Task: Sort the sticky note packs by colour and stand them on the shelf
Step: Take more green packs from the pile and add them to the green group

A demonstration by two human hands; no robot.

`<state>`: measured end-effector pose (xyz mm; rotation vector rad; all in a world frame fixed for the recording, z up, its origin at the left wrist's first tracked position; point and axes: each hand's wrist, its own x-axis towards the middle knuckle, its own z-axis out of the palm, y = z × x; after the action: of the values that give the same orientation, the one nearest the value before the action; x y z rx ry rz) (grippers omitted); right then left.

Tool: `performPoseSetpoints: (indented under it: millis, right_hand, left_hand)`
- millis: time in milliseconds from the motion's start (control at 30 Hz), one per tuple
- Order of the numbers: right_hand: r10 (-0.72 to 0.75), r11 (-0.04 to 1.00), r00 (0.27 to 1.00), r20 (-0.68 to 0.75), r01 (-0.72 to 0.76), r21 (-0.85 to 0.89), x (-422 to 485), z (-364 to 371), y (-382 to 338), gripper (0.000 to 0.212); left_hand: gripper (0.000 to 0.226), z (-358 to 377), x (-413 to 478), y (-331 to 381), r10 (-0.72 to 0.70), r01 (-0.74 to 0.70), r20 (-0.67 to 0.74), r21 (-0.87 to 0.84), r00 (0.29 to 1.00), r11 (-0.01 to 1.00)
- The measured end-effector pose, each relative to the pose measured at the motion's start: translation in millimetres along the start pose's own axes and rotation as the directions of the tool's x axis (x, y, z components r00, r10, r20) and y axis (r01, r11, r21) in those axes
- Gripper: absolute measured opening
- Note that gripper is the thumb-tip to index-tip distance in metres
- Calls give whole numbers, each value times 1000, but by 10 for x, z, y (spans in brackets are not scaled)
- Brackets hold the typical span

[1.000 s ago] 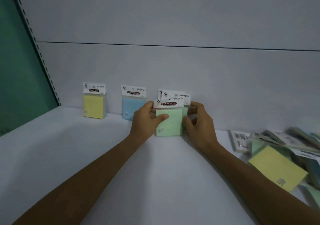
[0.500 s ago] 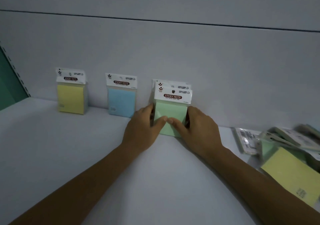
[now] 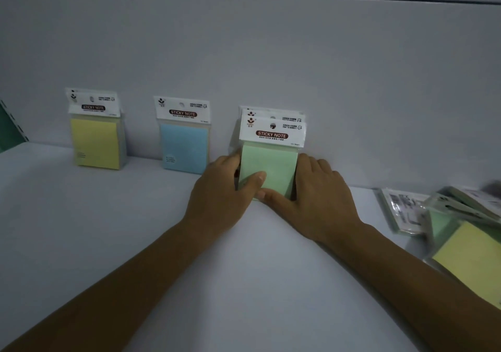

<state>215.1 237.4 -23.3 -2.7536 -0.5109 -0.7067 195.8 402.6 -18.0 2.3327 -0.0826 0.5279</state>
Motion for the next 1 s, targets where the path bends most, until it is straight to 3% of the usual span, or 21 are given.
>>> performPoseSetpoints:
  millis: [400,567,800,1000]
  right_hand:
    - [18,999,1000,-8,-17,49,8,-22,-28,85]
    - [77,995,996,52,-81,61,-30,-118,-94,71]
    - [321,947,944,77,-321,-8,-274,-372,-276,69]
    - [308,949,941,138,-294,-114,-834,-706,-370,46]
  left_hand:
    - [38,13,16,-26,13,-14,-7,-25,1000,1000]
    - [38,18,41,-9,-28,31,43,-69,999,997]
    - [49,-31,42,-2,-109,117,46,-275,993,954]
    - [65,-149,-52,130,-125,101,-58,-312,990,945]
